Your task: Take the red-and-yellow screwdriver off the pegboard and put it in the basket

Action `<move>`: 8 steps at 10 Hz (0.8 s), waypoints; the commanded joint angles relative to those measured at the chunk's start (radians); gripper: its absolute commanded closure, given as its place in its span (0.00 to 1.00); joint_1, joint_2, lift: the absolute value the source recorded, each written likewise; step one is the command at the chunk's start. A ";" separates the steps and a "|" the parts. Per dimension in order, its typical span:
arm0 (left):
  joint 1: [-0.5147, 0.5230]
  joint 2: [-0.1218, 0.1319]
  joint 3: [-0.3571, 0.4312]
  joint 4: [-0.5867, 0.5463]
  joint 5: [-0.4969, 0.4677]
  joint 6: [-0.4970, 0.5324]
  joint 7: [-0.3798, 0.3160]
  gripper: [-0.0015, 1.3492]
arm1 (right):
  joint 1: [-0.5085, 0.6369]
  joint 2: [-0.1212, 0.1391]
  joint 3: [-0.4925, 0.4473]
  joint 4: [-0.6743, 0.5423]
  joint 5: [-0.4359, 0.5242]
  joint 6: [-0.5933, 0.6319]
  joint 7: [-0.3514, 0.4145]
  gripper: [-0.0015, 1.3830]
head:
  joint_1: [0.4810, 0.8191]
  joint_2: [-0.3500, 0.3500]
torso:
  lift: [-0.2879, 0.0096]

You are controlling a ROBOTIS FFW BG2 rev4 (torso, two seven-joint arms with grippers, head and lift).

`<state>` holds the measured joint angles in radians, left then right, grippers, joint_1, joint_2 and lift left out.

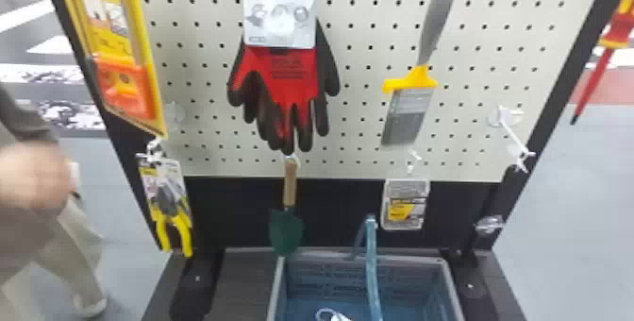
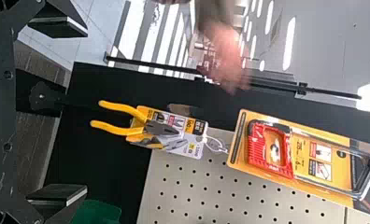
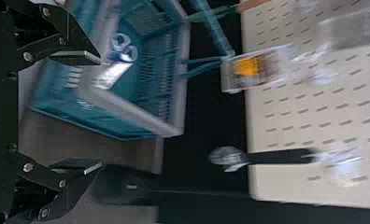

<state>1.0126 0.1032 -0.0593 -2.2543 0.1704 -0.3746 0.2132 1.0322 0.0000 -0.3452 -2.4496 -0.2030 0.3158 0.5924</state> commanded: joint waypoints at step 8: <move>0.008 0.039 -0.008 0.000 0.008 0.009 0.000 0.09 | 0.227 -0.017 0.169 0.151 0.108 -0.426 -0.186 0.35 | 0.20 0.50 | 0.63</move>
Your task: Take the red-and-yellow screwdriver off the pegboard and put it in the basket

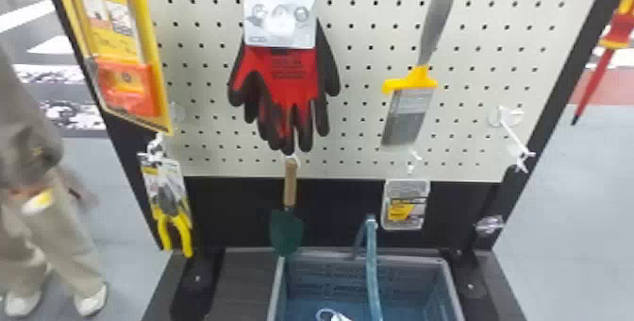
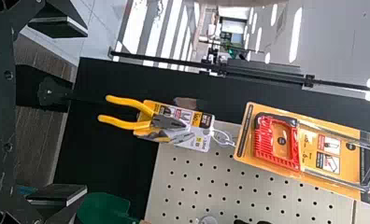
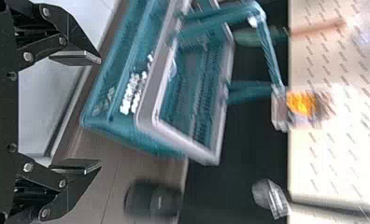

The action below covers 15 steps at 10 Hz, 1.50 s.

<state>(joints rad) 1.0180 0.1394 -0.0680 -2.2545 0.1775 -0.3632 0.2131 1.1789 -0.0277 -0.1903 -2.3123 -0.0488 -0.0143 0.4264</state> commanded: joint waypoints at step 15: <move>0.018 0.040 -0.021 -0.002 0.033 -0.025 0.037 0.10 | -0.186 0.029 -0.169 -0.585 0.435 0.109 -0.127 0.11 | 0.20 0.50 | 0.63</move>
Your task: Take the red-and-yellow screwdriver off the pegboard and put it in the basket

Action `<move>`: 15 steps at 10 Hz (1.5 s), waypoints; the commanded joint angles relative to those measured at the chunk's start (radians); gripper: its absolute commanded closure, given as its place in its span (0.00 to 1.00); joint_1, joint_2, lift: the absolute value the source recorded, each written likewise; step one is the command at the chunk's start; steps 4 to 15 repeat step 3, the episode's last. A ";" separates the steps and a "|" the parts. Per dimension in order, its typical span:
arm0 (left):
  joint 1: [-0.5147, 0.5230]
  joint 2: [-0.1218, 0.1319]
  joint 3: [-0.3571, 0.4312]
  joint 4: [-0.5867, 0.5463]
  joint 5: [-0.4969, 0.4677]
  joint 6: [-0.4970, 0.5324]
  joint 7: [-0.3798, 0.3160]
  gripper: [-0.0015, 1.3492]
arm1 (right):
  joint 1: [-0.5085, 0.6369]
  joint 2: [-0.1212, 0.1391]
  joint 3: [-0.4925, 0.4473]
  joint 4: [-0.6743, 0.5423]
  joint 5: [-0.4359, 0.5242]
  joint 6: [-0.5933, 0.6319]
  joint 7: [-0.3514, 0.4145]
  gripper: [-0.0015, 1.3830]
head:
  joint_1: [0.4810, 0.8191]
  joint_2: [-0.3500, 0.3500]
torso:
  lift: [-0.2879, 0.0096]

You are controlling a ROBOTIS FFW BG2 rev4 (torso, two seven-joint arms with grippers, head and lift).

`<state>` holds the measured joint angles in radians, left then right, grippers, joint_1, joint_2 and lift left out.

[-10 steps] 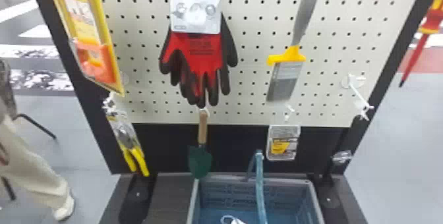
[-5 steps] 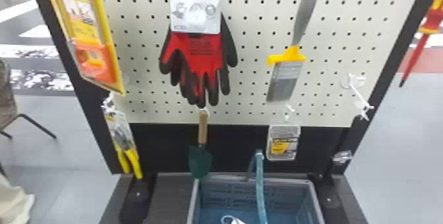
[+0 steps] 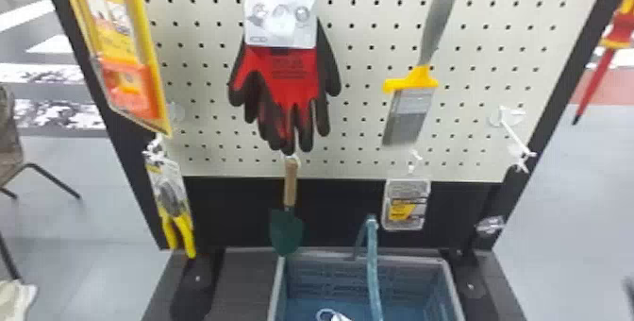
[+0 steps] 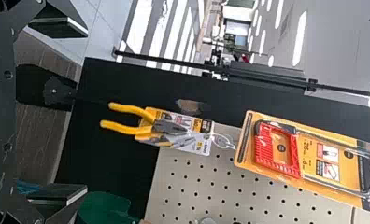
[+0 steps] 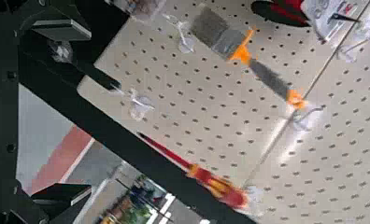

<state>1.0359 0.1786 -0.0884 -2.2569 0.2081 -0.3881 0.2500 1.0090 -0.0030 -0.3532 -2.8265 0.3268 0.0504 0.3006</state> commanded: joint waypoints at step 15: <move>-0.015 0.007 -0.008 0.000 -0.003 0.005 0.000 0.10 | -0.289 0.004 -0.151 -0.088 0.069 0.286 0.302 0.02 | 0.20 0.50 | 0.63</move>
